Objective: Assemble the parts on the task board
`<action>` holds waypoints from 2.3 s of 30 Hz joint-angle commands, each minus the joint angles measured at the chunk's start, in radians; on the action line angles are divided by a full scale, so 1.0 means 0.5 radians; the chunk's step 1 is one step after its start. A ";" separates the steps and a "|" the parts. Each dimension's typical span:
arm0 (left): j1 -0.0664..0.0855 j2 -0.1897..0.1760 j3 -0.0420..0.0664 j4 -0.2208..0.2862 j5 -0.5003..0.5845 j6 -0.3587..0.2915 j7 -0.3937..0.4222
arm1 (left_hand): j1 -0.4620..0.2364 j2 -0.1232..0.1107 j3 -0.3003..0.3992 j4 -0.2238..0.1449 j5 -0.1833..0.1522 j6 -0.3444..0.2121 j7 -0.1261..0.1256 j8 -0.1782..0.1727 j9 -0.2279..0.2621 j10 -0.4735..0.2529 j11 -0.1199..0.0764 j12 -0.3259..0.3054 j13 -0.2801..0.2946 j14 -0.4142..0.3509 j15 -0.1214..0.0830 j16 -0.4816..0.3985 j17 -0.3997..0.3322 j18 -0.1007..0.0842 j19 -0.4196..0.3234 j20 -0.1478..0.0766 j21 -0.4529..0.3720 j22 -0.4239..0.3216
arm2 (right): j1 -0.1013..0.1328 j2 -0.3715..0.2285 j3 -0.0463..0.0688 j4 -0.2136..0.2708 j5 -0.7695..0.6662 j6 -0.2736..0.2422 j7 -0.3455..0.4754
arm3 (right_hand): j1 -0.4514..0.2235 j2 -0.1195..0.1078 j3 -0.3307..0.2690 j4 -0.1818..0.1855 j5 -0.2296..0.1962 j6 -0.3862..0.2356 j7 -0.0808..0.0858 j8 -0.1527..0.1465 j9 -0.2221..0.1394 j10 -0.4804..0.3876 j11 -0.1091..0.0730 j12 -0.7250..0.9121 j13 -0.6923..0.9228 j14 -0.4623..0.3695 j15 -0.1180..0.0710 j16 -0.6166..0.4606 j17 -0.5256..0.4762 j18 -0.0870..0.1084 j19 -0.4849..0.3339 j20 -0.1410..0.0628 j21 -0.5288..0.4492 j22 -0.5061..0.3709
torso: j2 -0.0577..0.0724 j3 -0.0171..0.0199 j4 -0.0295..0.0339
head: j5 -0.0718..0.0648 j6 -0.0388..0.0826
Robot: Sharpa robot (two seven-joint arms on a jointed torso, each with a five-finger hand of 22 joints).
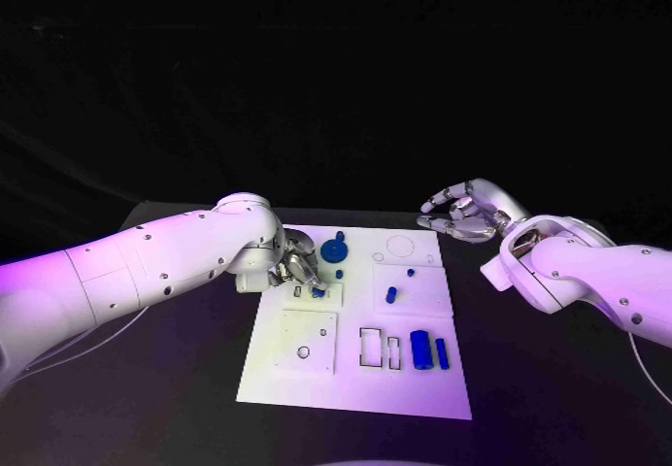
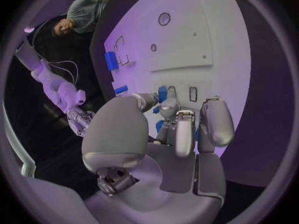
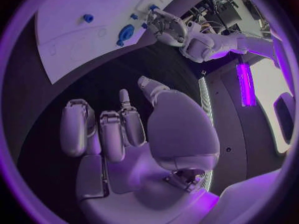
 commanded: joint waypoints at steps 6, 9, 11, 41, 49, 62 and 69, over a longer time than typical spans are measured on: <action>0.001 -0.064 0.013 0.072 0.097 -0.169 0.029 | -0.058 -0.018 0.371 -0.358 0.030 0.012 -0.014 0.030 0.112 0.038 -0.005 0.018 0.020 0.208 -0.014 0.007 0.527 -0.028 0.008 0.001 0.006 -0.002 | -0.001 -0.003 -0.001 -0.001 -0.009 0.035 -0.004 | -0.002 -0.011 -0.007 0.010 0.009 -0.005 -0.001 0.009 0.002 -0.010 0.003 -0.012 0.165 0.144 -0.006 -0.012 0.235 0.030 -0.010 0.002 -0.012 0.091 | -0.001 0.0022 0.005 | 0.003 0.001; 0.000 -0.091 0.016 0.107 0.089 -0.252 0.034 | -0.068 -0.023 0.396 -0.380 0.037 0.018 -0.016 0.036 0.117 0.031 -0.008 0.003 -0.003 0.208 -0.017 0.007 0.527 -0.028 0.008 0.000 0.005 -0.004 | -0.001 -0.005 -0.001 -0.002 -0.009 0.035 -0.003 | -0.004 -0.011 -0.008 0.012 0.010 -0.006 -0.001 0.009 0.003 -0.010 0.003 -0.012 0.165 0.144 -0.006 -0.013 0.234 0.031 -0.011 0.002 -0.013 0.090 | 0.000 0.0020 0.005 | 0.002 -0.001; -0.004 -0.105 0.016 0.128 0.075 -0.297 0.037 | -0.084 -0.034 0.420 -0.400 0.051 0.026 -0.019 0.041 0.122 0.037 -0.010 -0.001 -0.007 0.208 -0.019 0.007 0.527 -0.028 0.008 -0.001 0.004 -0.005 | -0.001 -0.006 -0.001 -0.002 -0.009 0.034 -0.002 | -0.004 -0.011 -0.008 0.012 0.010 -0.006 -0.001 0.009 0.003 -0.010 0.003 -0.012 0.165 0.144 -0.006 -0.013 0.234 0.031 -0.011 0.002 -0.013 0.090 | 0.002 0.0013 0.004 | 0.004 -0.001; -0.119 -0.185 0.015 0.284 -0.255 -0.469 0.036 | -0.241 -0.120 0.464 -0.494 0.592 0.103 -0.055 0.096 0.166 0.105 -0.047 -0.035 -0.055 0.208 -0.052 0.007 0.527 -0.030 0.020 -0.035 0.009 0.014 | -0.010 -0.011 -0.003 -0.006 0.008 0.040 0.009 | -0.011 -0.009 -0.012 0.021 0.012 -0.008 -0.001 0.009 0.004 -0.008 0.004 -0.010 0.168 0.145 -0.006 -0.011 0.241 0.030 -0.008 0.002 -0.011 0.092 | 0.002 -0.0012 -0.001 | 0.019 -0.010; -0.123 -0.185 0.015 0.281 -0.299 -0.431 0.032 | -0.246 -0.120 0.462 -0.495 0.609 0.106 -0.057 0.099 0.169 0.107 -0.049 -0.037 -0.058 0.208 -0.053 0.007 0.527 -0.032 0.022 -0.037 0.014 0.023 | -0.014 -0.009 -0.004 -0.008 0.010 0.040 0.012 | -0.011 -0.009 -0.012 0.021 0.012 -0.008 -0.001 0.009 0.004 -0.008 0.004 -0.010 0.168 0.145 -0.006 -0.011 0.241 0.030 -0.008 0.002 -0.011 0.092 | 0.002 -0.0007 -0.001 | 0.021 -0.011; -0.139 -0.171 0.014 0.260 -0.347 -0.408 0.029 | -0.249 -0.123 0.459 -0.495 0.616 0.108 -0.057 0.101 0.170 0.113 -0.049 -0.031 -0.049 0.208 -0.054 0.007 0.527 -0.033 0.024 -0.037 0.017 0.029 | -0.016 -0.009 -0.004 -0.009 0.013 0.038 0.015 | -0.016 -0.006 -0.014 0.028 0.014 -0.007 -0.001 0.011 0.005 -0.006 0.004 -0.008 0.170 0.145 -0.006 -0.011 0.240 0.030 -0.009 0.001 -0.013 0.092 | 0.004 -0.0018 -0.003 | 0.013 -0.013; -0.143 -0.170 0.015 0.264 -0.346 -0.383 0.027 | -0.250 -0.124 0.458 -0.496 0.618 0.108 -0.058 0.102 0.171 0.117 -0.050 -0.027 -0.043 0.208 -0.054 0.007 0.527 -0.035 0.027 -0.037 0.022 0.039 | -0.017 -0.008 -0.004 -0.009 0.012 0.029 0.013 | -0.020 -0.003 -0.017 0.036 0.021 -0.006 -0.002 0.013 0.008 -0.007 0.003 -0.011 0.167 0.146 -0.006 -0.012 0.239 0.031 -0.010 0.001 -0.017 0.089 | 0.003 -0.0017 -0.001 | 0.013 -0.015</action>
